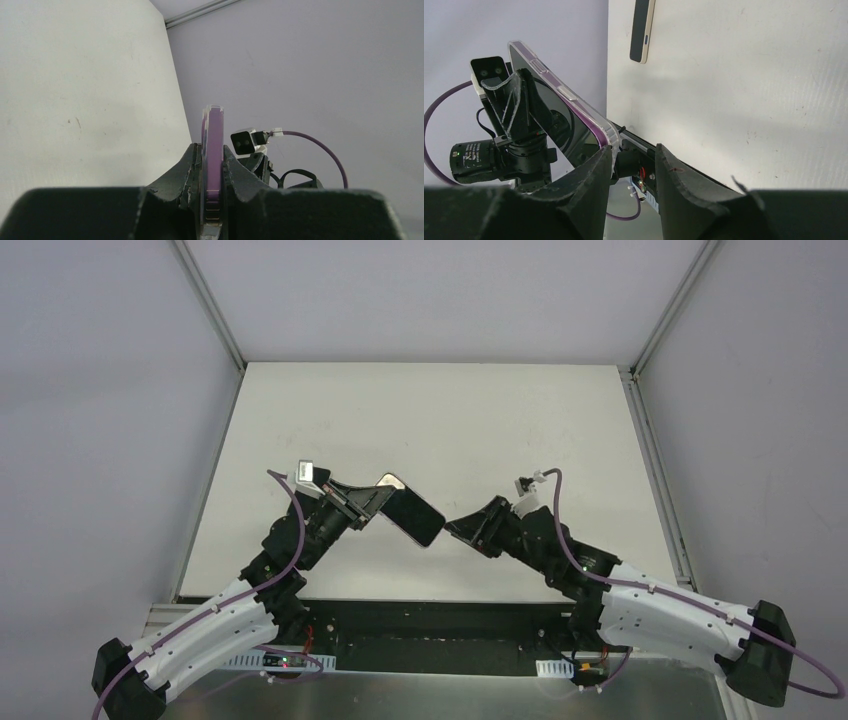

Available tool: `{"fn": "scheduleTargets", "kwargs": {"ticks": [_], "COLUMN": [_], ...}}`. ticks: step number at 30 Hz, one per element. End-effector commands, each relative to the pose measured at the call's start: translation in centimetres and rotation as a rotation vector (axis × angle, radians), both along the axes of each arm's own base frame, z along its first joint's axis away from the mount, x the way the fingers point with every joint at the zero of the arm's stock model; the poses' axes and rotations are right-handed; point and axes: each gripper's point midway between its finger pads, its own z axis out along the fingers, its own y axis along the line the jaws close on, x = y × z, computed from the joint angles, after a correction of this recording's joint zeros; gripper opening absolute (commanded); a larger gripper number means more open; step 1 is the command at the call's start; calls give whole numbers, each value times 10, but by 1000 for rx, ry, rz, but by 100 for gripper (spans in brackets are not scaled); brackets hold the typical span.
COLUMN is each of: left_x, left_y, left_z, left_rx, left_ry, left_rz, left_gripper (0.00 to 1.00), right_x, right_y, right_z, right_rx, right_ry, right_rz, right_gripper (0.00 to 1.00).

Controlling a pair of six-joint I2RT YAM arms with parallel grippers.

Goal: Take the phone out of the phone case
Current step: Remove the phone case from the phone.

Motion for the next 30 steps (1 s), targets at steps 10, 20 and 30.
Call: {"fn": "scheduleTargets", "kwargs": {"ticks": [10,20,30], "left_x": [-23,-23,-23], "left_y": [1,0,-1], "left_z": [86,90,92], "left_rx": [-225,-225,-220], "left_ry": [-141,-146,-148], "left_rz": [-94,-96,-99], "left_gripper": [0,0,0], "right_x": [10,12,15], "right_y": [3,2,-1], "right_z": [5,-2,-7], "right_rx": [12,-20,-45], "right_ry": [25,47,87], "right_rz": [-29,-30,-47], "right_gripper": [40,39,39]}}
